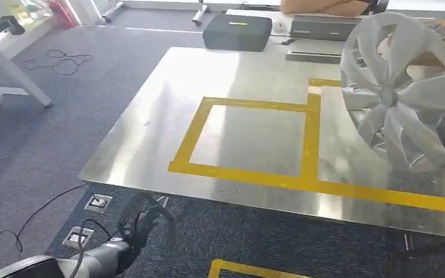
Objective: Take the parts from the cabinet and place them on the table.
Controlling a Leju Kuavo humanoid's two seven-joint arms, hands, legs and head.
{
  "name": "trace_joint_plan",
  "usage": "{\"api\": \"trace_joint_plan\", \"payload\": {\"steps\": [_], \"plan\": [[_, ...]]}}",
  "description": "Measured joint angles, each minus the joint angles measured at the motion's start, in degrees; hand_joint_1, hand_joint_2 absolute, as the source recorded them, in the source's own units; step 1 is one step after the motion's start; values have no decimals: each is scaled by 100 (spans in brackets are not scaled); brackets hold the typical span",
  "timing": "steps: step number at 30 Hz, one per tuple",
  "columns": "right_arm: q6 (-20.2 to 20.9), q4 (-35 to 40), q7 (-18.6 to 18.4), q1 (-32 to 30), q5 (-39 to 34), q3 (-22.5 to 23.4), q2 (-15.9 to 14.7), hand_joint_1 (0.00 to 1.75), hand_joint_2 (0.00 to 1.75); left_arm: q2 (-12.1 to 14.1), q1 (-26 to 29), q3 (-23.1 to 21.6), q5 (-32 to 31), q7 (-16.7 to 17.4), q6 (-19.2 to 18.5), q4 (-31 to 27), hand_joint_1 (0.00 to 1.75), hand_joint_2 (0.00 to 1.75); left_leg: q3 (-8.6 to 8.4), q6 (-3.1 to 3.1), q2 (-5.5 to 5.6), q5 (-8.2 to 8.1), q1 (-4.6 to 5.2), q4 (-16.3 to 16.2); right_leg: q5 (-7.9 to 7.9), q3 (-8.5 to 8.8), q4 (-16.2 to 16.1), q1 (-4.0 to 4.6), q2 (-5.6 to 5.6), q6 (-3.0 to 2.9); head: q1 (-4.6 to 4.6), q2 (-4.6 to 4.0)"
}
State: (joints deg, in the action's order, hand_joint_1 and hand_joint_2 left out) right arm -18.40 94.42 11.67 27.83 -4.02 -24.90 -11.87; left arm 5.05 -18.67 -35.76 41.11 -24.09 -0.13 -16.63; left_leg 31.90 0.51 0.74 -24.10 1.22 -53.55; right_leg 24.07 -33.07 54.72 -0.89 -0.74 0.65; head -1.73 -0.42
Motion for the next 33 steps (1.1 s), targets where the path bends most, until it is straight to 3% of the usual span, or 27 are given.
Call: {"api": "trace_joint_plan", "payload": {"steps": [1,2,3,6,7,8,9,11,12,13,14,15,16,17,18,21,22,23,24,26,27,28,29,30,31,32,33], "plan": [[0,22,-2,1,0,2,2,175,175,9,-8,0,0,0,0,0,0,0,-22,-25,10,-43,0,-31,6,87,-19,-49,-8,-13,-18,0],[0,37,-4,4,2,2,0,175,175,-11,-12,0,0,-2,-2,0,0,0,54,-59,-10,-82,-15,-205,26,139,-40,-44,-10,-39,-44,0],[0,37,-4,10,7,2,0,175,175,-13,-34,0,-7,-7,-2,0,0,0,267,-102,-28,-174,-29,-576,50,179,-42,-45,0,-67,-103,0],[-9,39,0,16,9,2,0,175,175,-11,31,0,4,-11,0,0,0,0,1204,-164,-37,-603,-91,-1935,173,280,-42,-24,-20,-98,-127,0],[-7,37,-2,10,9,-2,0,175,175,-13,67,0,4,-11,0,0,0,0,1352,-167,-37,-585,-93,-2014,220,338,-43,-23,-31,-94,-149,0],[-4,37,-2,5,9,-2,0,175,175,-13,103,0,4,-13,0,0,0,0,1363,-140,-36,-421,-92,-1817,273,404,-44,-19,-32,-87,-164,0],[-2,37,-2,6,9,0,0,175,175,-13,137,0,2,-15,0,0,0,0,1252,-103,-35,-140,-84,-1380,326,472,-49,-13,-36,-86,-175,0],[-2,42,0,15,20,4,0,175,175,-11,201,0,-7,-33,0,0,0,0,872,26,-29,552,-16,-286,415,579,-64,-9,-15,-67,-186,0],[-2,41,0,18,28,9,0,175,175,0,233,0,-7,-33,0,0,0,0,779,89,-7,701,25,34,467,595,-63,6,-8,-43,-179,0],[-4,44,0,13,46,9,0,175,175,2,248,0,-7,-33,0,0,0,0,754,75,3,554,25,12,508,594,-100,1,-9,4,-179,0],[-11,61,-13,5,72,15,-7,175,175,4,276,0,-7,-39,0,0,0,0,726,108,-6,573,35,52,522,583,-151,-4,15,36,-181,0],[-22,81,-31,-13,109,15,-11,175,175,0,307,0,-9,-53,0,2,0,0,680,146,-14,587,34,115,435,679,-52,17,44,72,-197,0],[-37,112,-55,-17,138,22,-24,175,175,-7,331,0,-26,-52,0,2,0,0,615,185,-11,546,31,145,468,747,-98,18,63,111,-201,0],[-50,125,-83,-19,175,28,-37,175,175,-24,365,0,-48,-52,-2,2,0,0,536,195,-8,653,-15,193,592,707,-42,-5,74,121,-203,0],[-66,147,-98,-9,201,28,-37,175,175,-31,368,0,-63,-52,-2,2,0,0,509,220,5,634,-16,196,751,627,203,1,65,146,-186,0],[-129,221,-149,-46,271,77,-107,175,175,-83,363,0,-109,-24,11,2,0,0,510,234,93,617,-19,189,1349,-130,1554,-7,62,188,-148,0],[-140,229,-164,-72,322,79,-120,175,175,-90,361,0,-111,-15,15,2,0,0,508,227,108,611,-24,183,1365,-274,1728,-13,62,213,-138,0],[-173,247,-190,-99,408,81,-135,175,175,-96,359,0,-116,-9,17,2,0,0,507,213,118,602,-38,165,1238,-288,1617,-24,64,243,-135,0],[-206,262,-223,-114,501,85,-142,175,175,-103,353,-2,-120,-7,24,2,0,0,509,192,120,588,-55,137,1023,-193,1308,-32,67,271,-138,0],[-319,317,-368,-113,902,85,-188,175,175,-109,339,0,-114,2,31,2,0,0,524,123,121,542,-88,24,424,280,229,-76,97,313,-133,0],[-402,323,-461,-111,1208,87,-221,175,175,-85,321,0,-114,2,35,2,0,0,522,88,133,527,-87,-44,449,265,53,-74,120,264,-124,0],[-481,321,-589,-101,1557,87,-238,175,175,-79,299,0,-116,2,41,4,0,0,553,53,149,525,-79,-69,669,265,55,-59,116,146,-103,0],[-560,323,-728,-103,1984,90,-269,175,175,-81,288,0,-120,11,50,2,0,0,567,5,148,517,-77,-42,485,267,56,-39,86,90,-114,0],[-612,321,-870,-91,2442,85,-293,175,175,-81,286,0,-131,9,52,4,0,0,561,-43,154,587,-83,-163,428,255,55,-38,83,7,-127,0],[-618,310,-987,-65,2800,83,-319,175,175,-81,278,0,-136,2,52,4,0,0,575,-13,154,461,-52,-92,368,262,57,-26,79,42,-126,0],[-669,293,-1100,-57,3180,85,-332,175,175,-81,271,0,-138,-2,59,4,0,0,571,99,131,337,-73,-101,364,270,57,-13,63,54,-171,0],[-700,266,-1225,-18,3615,83,-372,175,175,-83,269,0,-144,-7,66,2,0,0,573,127,111,359,-69,-87,340,258,49,-4,61,18,-148,0]]}}
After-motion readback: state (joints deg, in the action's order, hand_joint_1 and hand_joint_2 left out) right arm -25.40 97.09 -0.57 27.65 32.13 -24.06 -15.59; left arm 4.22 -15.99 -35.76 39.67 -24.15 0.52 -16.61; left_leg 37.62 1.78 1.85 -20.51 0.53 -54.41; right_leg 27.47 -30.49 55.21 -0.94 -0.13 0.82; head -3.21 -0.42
